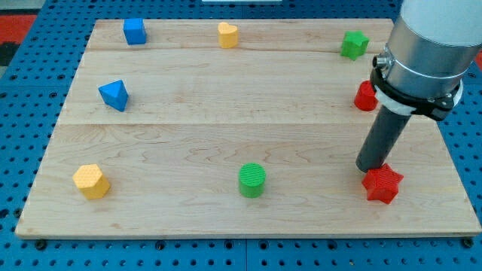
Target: Push the red circle a bit down
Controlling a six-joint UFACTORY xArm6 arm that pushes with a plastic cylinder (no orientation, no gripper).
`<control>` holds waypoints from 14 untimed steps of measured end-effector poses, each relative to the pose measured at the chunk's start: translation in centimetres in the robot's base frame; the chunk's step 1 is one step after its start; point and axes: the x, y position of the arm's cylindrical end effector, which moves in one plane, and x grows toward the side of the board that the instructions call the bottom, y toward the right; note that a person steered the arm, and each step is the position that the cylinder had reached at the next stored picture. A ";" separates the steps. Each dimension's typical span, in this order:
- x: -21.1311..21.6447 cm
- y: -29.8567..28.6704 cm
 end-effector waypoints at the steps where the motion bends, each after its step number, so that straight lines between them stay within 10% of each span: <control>1: -5.1 0.2; 3: -14.8 0.7; 7: -19.8 -0.2; 14: -17.3 5.2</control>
